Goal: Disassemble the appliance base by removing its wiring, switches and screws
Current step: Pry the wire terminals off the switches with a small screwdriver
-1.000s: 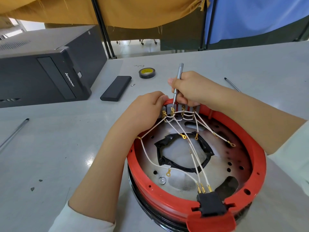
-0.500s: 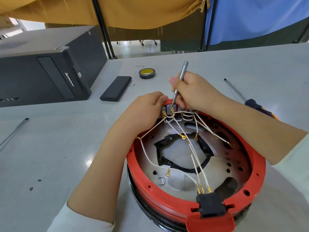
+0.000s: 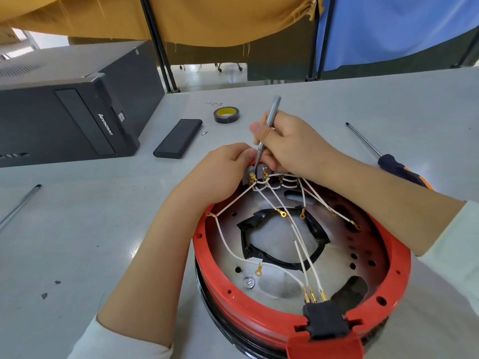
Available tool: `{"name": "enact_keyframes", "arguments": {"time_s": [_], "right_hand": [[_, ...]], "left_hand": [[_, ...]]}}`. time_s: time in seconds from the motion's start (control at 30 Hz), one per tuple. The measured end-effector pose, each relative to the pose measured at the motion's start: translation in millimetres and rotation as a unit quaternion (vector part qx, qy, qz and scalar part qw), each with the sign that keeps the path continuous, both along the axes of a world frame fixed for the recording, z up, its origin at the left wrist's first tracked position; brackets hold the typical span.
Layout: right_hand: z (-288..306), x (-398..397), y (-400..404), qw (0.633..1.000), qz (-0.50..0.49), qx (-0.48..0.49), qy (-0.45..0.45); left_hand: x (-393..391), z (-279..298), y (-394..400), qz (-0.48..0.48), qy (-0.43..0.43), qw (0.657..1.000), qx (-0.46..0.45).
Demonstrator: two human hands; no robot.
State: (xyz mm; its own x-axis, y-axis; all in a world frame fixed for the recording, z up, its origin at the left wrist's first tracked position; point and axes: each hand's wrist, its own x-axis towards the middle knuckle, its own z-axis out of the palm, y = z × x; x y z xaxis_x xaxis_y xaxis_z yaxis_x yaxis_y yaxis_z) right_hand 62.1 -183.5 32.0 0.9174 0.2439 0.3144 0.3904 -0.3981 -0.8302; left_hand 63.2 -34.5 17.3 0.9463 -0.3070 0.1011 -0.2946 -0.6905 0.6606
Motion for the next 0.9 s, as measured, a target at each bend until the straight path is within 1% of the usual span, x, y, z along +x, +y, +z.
{"name": "enact_keyframes", "arguments": {"time_s": [0.1,0.33,0.43,0.63,0.77,0.9], "right_hand": [[-3,3,2,0.999,0.005,-0.033,0.01],[-5,6,3,0.999,0.018,-0.021,0.025],[-4,7,1,0.999,0.02,0.005,0.036],[-4,8,3,0.998,0.019,-0.014,0.054],[-2,12,6,0.996,0.008,-0.035,0.082],[0,15,6,0.995,0.0,-0.055,0.086]], "left_hand": [[0,-1,0,0.0,0.005,1.0,-0.006],[0,1,0,-0.001,0.015,1.0,-0.014],[-2,1,0,-0.003,0.03,0.999,-0.038],[-4,2,0,-0.012,0.082,0.992,-0.1],[-4,3,0,-0.003,0.074,0.993,-0.09],[-4,2,-1,0.0,0.067,0.995,-0.078]]}}
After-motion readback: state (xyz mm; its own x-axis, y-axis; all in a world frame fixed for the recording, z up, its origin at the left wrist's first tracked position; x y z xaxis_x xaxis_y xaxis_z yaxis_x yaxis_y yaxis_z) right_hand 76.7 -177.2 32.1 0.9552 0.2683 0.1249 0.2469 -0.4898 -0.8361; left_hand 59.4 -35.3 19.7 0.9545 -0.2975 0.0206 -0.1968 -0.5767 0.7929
